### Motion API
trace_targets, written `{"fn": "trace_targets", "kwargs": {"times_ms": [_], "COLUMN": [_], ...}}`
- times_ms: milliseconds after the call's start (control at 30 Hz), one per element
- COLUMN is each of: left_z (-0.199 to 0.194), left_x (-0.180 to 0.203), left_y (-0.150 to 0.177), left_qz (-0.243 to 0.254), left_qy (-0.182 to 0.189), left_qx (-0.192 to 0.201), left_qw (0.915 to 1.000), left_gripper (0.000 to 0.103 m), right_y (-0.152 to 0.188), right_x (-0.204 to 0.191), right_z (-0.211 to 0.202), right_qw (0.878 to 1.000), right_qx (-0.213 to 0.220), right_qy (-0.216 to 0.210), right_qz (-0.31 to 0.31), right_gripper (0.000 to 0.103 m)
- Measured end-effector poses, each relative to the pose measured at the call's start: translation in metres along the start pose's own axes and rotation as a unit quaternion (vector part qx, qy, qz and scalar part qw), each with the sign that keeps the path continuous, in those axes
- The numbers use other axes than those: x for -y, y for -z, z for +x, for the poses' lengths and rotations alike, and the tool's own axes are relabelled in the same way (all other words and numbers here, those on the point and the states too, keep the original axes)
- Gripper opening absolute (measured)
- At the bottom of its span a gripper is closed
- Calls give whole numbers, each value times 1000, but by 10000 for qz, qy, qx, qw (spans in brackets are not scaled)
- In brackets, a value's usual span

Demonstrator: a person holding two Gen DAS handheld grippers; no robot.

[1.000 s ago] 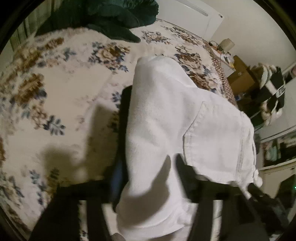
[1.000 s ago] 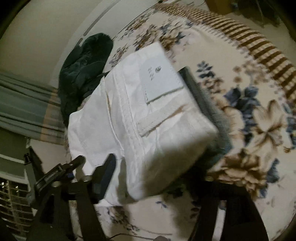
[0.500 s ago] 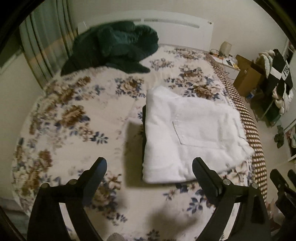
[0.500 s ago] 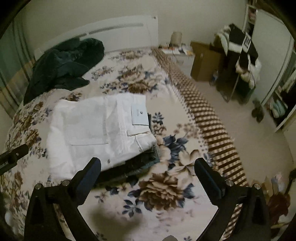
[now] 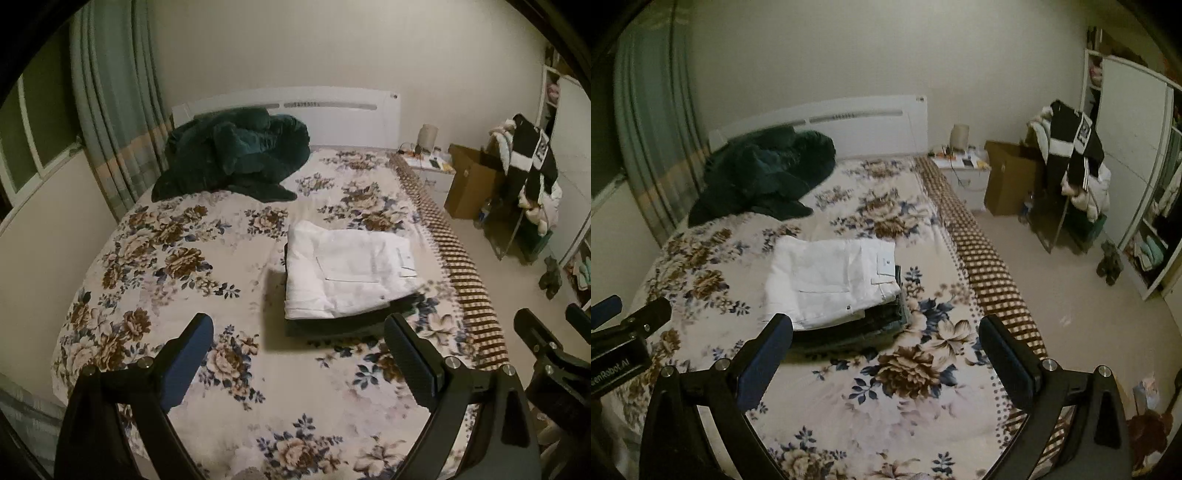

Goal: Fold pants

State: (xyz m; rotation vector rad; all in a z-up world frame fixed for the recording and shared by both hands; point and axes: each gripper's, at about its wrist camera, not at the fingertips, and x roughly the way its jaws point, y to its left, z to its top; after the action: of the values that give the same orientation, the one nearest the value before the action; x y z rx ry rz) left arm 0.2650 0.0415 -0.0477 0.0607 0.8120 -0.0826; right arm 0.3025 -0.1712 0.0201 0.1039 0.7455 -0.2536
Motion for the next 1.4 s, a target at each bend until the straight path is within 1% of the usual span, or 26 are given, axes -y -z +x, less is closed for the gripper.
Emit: {"fn": "trace_targets", "kwargs": {"times_ms": [67, 167, 267, 467, 633, 800, 833, 867, 900, 1067, 1400], "left_z": [-28, -60, -93, -140, -165, -180, -182, -183, -185, -190, -190], "left_x": [3, 7, 8, 0, -9, -17, -20, -21, -23, -27, -23], "left_y": [6, 16, 28, 42, 49, 55, 56, 56, 56, 55, 54], "left_qz": [-4, -27, -116, -197, -248, -252, -262, -277, -293, -322, -242], "left_qy": [-37, -89, -138, -208, -227, -220, -232, -223, -210, -268, -233], "left_qx": [141, 265, 362, 537, 637, 679, 696, 702, 712, 819, 789], "left_qw": [9999, 9996, 9992, 9981, 9974, 9971, 9970, 9969, 9968, 9958, 9963], "left_gripper": [94, 94, 94, 94, 94, 95, 96, 101, 102, 102, 103], "right_y": [5, 13, 20, 28, 28, 25, 26, 26, 25, 21, 18], "right_x": [3, 9, 12, 15, 11, 4, 3, 1, 0, -6, -5], "right_z": [-32, -77, -122, -196, -240, -263, -269, -271, -273, -270, -263], "right_qw": [9999, 9996, 9990, 9974, 9967, 9962, 9960, 9960, 9960, 9962, 9966], "right_qx": [117, 189, 330, 574, 668, 700, 730, 738, 736, 730, 721], "right_qy": [-47, -223, -298, -388, -431, -481, -478, -468, -468, -427, -359], "right_qz": [-56, -41, -106, -180, -180, -182, -177, -186, -199, -195, -192], "right_gripper": [102, 103, 103, 103, 103, 103, 103, 103, 103, 103, 103]}}
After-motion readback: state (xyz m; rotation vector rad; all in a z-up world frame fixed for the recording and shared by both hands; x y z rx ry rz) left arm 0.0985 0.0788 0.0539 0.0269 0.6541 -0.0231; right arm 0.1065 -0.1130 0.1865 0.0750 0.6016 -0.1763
